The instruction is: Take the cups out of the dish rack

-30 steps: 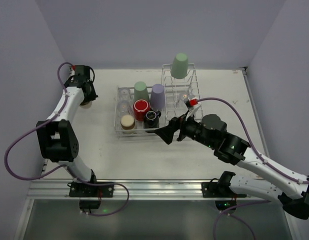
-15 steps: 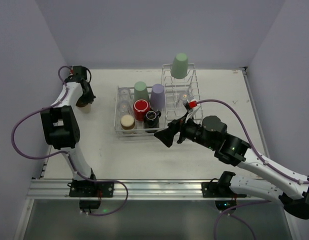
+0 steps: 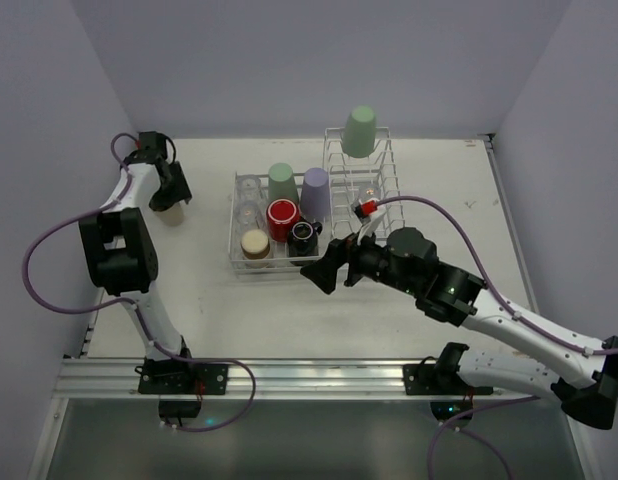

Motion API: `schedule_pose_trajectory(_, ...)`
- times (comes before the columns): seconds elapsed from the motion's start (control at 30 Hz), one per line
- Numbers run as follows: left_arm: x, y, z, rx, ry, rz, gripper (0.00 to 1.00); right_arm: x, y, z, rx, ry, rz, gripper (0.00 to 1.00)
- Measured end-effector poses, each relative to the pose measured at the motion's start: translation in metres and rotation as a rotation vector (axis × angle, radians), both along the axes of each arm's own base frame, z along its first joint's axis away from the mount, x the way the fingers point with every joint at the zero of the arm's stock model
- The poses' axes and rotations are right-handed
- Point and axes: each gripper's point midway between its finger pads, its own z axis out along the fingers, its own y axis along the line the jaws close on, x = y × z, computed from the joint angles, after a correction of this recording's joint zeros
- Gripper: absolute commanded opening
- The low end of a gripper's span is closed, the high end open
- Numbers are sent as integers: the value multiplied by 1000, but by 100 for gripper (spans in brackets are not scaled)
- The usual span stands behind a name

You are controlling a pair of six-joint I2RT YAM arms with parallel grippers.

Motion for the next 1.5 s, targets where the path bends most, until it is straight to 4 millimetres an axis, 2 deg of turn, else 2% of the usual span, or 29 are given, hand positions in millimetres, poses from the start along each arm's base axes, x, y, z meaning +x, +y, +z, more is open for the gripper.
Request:
schedule_pose_trajectory(0.1,2,-2,10,-11,-29,-2,79,3,4,6,-1,-8,1,99)
schedule_pose_trajectory(0.2,5,-5,37,-19,-104,-1,90,5,5,19,-9,-27,3,99)
schedule_pose_trajectory(0.27,6,-7,66,-17,-182,-2,93,8,5,33,-8,-54,-2,99)
schedule_pose_trajectory(0.33,5,-9,103,-14,-288,-1,94,14,3,49,-3,-85,-20,99)
schedule_pose_trajectory(0.4,-2,-12,140,-10,-395,-4,94,21,-1,62,5,-110,-43,97)
schedule_pose_trajectory(0.43,-10,-17,168,-7,-483,-13,94,28,-5,69,10,-121,-64,95)
schedule_pose_trajectory(0.47,-15,-21,180,-7,-520,-23,94,36,-11,75,12,-132,-94,95)
schedule_pose_trajectory(0.53,-35,-44,213,-19,-653,-82,94,60,-28,85,11,-143,-177,93)
schedule_pose_trajectory(0.6,-61,-87,230,-70,-759,-196,94,89,-50,94,3,-154,-279,91)
schedule_pose_trajectory(0.67,-90,-136,230,-167,-821,-353,94,119,-74,98,-25,-155,-391,91)
schedule_pose_trajectory(0.73,-119,-166,217,-249,-850,-472,94,144,-92,104,-49,-160,-483,90)
schedule_pose_trajectory(0.8,-141,-179,200,-303,-847,-541,94,169,-107,106,-82,-160,-561,92)
schedule_pose_trajectory(0.87,-159,-185,182,-336,-835,-589,95,189,-113,105,-118,-159,-605,97)
schedule_pose_trajectory(1.0,-187,-192,164,-360,-847,-664,96,231,-112,103,-205,-156,-661,99)
schedule_pose_trajectory(1.17,-197,-192,177,-339,-911,-703,98,284,-107,84,-306,-148,-706,99)
schedule_pose_trajectory(1.37,-194,-196,169,-359,-877,-719,98,322,-102,58,-392,-128,-720,93)
schedule_pose_trajectory(1.47,-193,-199,165,-370,-857,-726,98,333,-99,48,-421,-127,-713,82)
schedule_pose_trajectory(1.5,-193,-200,164,-373,-855,-728,98,336,-98,45,-430,-128,-710,73)
